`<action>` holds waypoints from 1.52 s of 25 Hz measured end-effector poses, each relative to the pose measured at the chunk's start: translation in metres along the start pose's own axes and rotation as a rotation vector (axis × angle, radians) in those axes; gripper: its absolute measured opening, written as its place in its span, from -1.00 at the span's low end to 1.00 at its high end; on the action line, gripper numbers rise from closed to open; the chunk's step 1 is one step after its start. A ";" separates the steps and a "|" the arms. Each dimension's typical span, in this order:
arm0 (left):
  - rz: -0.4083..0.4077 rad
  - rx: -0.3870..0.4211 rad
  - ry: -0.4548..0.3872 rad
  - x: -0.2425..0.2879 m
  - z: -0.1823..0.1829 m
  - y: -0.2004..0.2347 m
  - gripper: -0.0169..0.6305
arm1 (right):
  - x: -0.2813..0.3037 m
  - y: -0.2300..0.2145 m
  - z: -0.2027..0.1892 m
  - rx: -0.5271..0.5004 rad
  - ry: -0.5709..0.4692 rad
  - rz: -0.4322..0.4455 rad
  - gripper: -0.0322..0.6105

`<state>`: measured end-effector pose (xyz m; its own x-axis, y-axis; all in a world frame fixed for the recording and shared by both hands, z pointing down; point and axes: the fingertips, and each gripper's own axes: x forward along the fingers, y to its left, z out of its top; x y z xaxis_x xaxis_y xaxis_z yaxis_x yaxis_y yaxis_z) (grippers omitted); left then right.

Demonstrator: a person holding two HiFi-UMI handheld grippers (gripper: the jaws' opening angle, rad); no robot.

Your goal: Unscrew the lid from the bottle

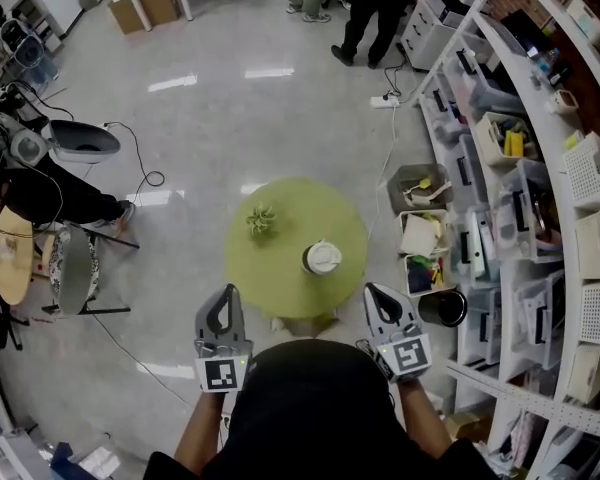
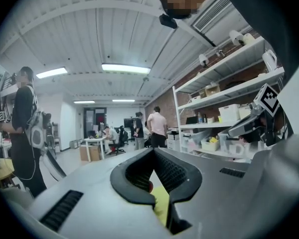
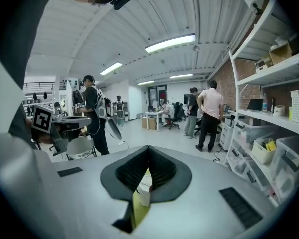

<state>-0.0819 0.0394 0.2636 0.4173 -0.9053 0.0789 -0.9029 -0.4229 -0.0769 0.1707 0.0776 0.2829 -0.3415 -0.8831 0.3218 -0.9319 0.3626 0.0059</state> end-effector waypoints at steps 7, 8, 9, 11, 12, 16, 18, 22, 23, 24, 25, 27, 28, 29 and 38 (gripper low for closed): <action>-0.022 0.009 0.014 0.002 -0.002 -0.003 -0.90 | -0.001 0.001 -0.001 -0.037 -0.009 0.017 -0.90; -0.022 0.010 0.020 0.001 -0.003 -0.004 -0.90 | -0.002 0.001 -0.002 -0.039 -0.011 0.022 -0.90; -0.023 0.011 0.026 0.001 -0.005 -0.006 -0.90 | -0.002 0.002 -0.003 -0.041 -0.017 0.030 -0.90; -0.024 0.012 0.033 0.001 -0.006 -0.009 -0.90 | -0.006 0.002 -0.005 -0.039 -0.021 0.037 -0.90; -0.027 0.014 0.034 0.001 -0.006 -0.010 -0.90 | -0.009 0.002 -0.005 -0.035 -0.022 0.035 -0.90; -0.035 0.014 0.053 0.000 -0.012 -0.013 -0.90 | -0.013 -0.005 -0.012 -0.055 -0.011 0.023 -0.90; -0.036 -0.012 0.054 0.004 -0.016 -0.014 -0.90 | -0.006 -0.007 -0.016 -0.075 -0.008 0.033 -0.90; -0.074 -0.029 0.050 0.005 -0.016 -0.019 -0.90 | 0.006 -0.001 -0.011 -0.088 -0.010 0.044 -0.90; -0.083 -0.022 0.050 0.004 -0.016 -0.019 -0.90 | 0.007 0.002 -0.009 -0.090 -0.011 0.040 -0.90; -0.090 -0.013 0.051 0.004 -0.016 -0.019 -0.90 | 0.007 0.004 -0.009 -0.089 -0.011 0.037 -0.90; -0.093 -0.008 0.052 0.004 -0.017 -0.018 -0.90 | 0.007 0.006 -0.009 -0.087 -0.011 0.035 -0.90; -0.089 -0.018 0.050 0.005 -0.018 -0.017 -0.90 | 0.005 0.010 -0.012 -0.084 -0.002 0.037 -0.90; -0.086 -0.026 0.050 0.006 -0.019 -0.017 -0.90 | 0.004 0.011 -0.014 -0.084 0.005 0.039 -0.90; -0.084 -0.034 0.053 0.006 -0.020 -0.017 -0.90 | 0.003 0.012 -0.016 -0.084 0.013 0.040 -0.90; -0.165 -0.088 0.067 -0.004 -0.012 -0.037 -0.90 | 0.004 0.014 -0.026 -0.030 0.044 0.083 -0.90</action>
<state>-0.0512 0.0598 0.2780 0.5554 -0.8181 0.1490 -0.8295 -0.5577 0.0298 0.1597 0.0864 0.3091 -0.4107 -0.8360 0.3640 -0.8965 0.4429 0.0057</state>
